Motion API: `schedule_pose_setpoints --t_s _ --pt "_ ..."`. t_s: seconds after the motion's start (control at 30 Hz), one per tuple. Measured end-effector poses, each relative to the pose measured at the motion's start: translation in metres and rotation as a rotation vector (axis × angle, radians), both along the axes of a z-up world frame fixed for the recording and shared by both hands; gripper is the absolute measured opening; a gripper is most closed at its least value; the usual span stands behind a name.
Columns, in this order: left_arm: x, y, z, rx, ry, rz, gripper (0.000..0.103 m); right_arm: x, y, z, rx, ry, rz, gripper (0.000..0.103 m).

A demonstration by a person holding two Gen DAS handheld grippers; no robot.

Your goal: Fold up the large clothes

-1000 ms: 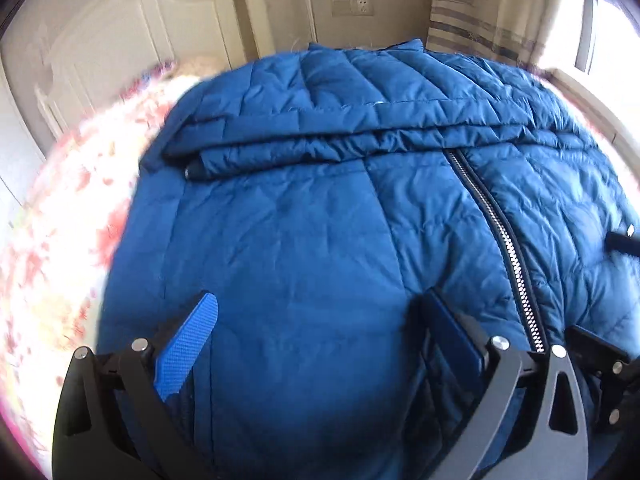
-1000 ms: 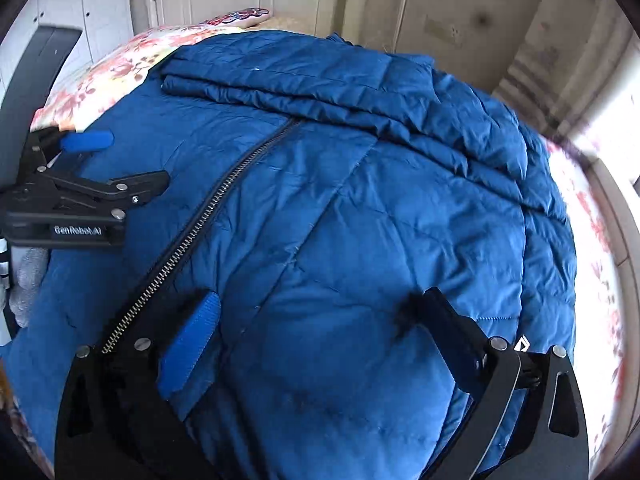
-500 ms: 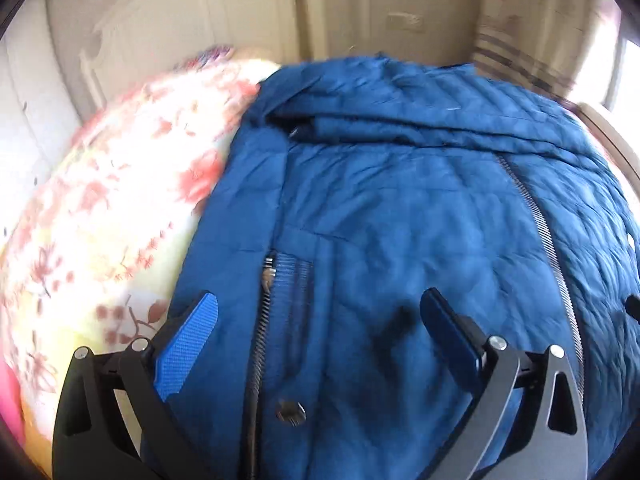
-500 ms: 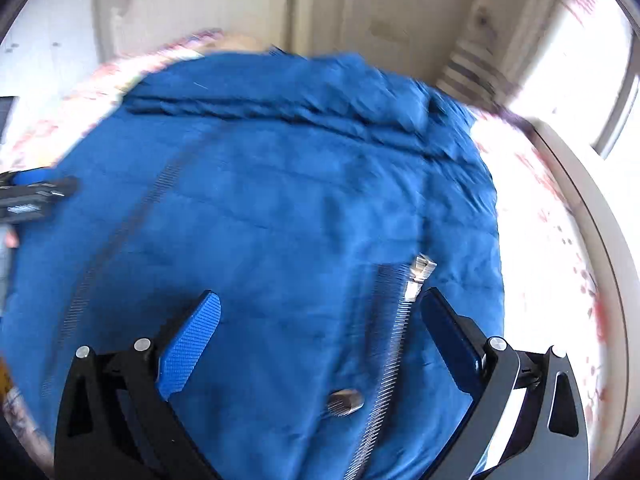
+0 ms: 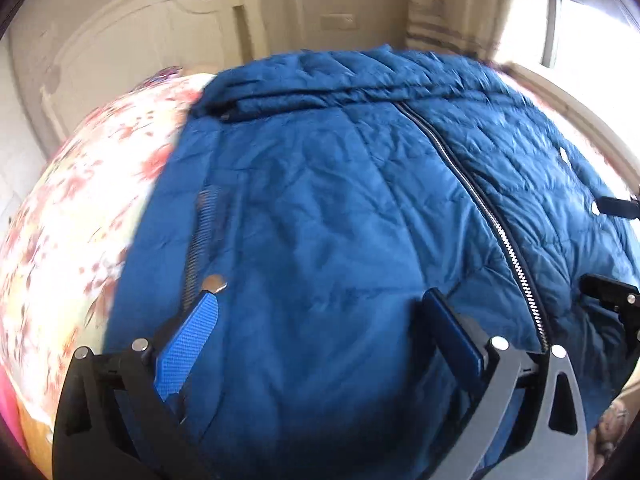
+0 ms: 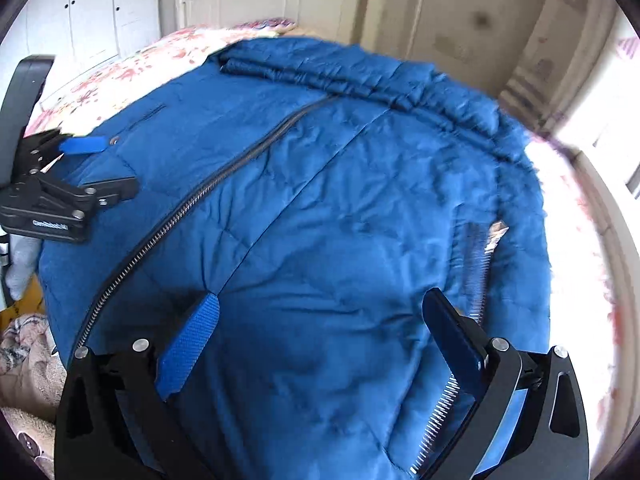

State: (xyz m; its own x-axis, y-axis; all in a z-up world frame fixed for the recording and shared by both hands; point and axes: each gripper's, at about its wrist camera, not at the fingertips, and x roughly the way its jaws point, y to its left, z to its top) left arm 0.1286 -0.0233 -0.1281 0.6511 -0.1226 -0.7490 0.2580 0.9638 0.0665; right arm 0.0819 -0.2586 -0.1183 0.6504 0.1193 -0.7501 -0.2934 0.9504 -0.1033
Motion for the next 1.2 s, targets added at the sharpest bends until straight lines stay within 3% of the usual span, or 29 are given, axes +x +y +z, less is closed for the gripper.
schedule_pose_setpoints --t_s 0.1,0.17,0.2,0.27,0.4,0.47,0.57,0.63,0.67,0.73,0.83,0.93,1.0,1.1,1.2 --pt "-0.012 0.019 0.003 -0.014 -0.021 0.031 0.101 -0.019 0.001 0.005 0.042 -0.021 0.043 0.098" --pt "-0.013 0.028 -0.006 0.021 -0.009 0.051 0.101 -0.023 0.003 -0.012 0.006 0.017 0.077 0.098" --pt "-0.015 0.033 -0.011 0.009 0.002 0.053 0.101 -0.021 -0.001 -0.025 0.006 0.05 0.06 0.098" --pt "-0.017 0.044 -0.014 -0.05 0.005 0.054 0.101 -0.024 -0.01 -0.028 0.089 0.028 0.046 0.099" --pt "-0.023 0.042 -0.004 -0.032 0.009 0.085 0.099 -0.023 0.002 -0.014 0.02 0.036 0.019 0.097" --pt "-0.037 0.032 0.009 -0.053 -0.034 0.039 0.099 -0.031 0.012 -0.003 0.03 -0.007 0.053 0.097" --pt "-0.06 0.0 0.018 0.013 -0.11 -0.074 0.101 -0.036 0.03 -0.008 0.039 -0.015 0.133 0.097" --pt "-0.063 -0.015 0.006 0.082 -0.099 -0.115 0.101 -0.034 0.038 -0.026 -0.008 0.016 0.142 0.098" --pt "-0.061 -0.02 -0.007 0.117 -0.071 -0.112 0.101 -0.035 0.033 -0.028 0.04 -0.007 0.14 0.098" --pt "-0.058 -0.011 -0.01 0.051 -0.065 -0.107 0.101 -0.032 0.026 -0.029 0.081 0.014 0.137 0.098" --pt "-0.055 0.004 -0.003 -0.003 -0.032 -0.11 0.101 -0.04 0.022 -0.019 0.043 0.005 0.127 0.098" --pt "-0.063 0.026 0.002 -0.022 -0.066 -0.041 0.101 -0.058 0.0 -0.011 0.044 -0.057 0.074 0.098" --pt "-0.065 0.046 -0.003 -0.062 -0.054 0.011 0.101 -0.062 -0.019 -0.019 0.063 -0.046 0.031 0.098" --pt "-0.068 0.062 -0.012 -0.063 -0.063 0.019 0.101 -0.069 -0.04 -0.03 0.139 -0.047 0.004 0.098" --pt "-0.075 0.065 -0.006 -0.04 -0.081 0.033 0.101 -0.083 -0.043 -0.021 0.121 -0.097 -0.002 0.097"
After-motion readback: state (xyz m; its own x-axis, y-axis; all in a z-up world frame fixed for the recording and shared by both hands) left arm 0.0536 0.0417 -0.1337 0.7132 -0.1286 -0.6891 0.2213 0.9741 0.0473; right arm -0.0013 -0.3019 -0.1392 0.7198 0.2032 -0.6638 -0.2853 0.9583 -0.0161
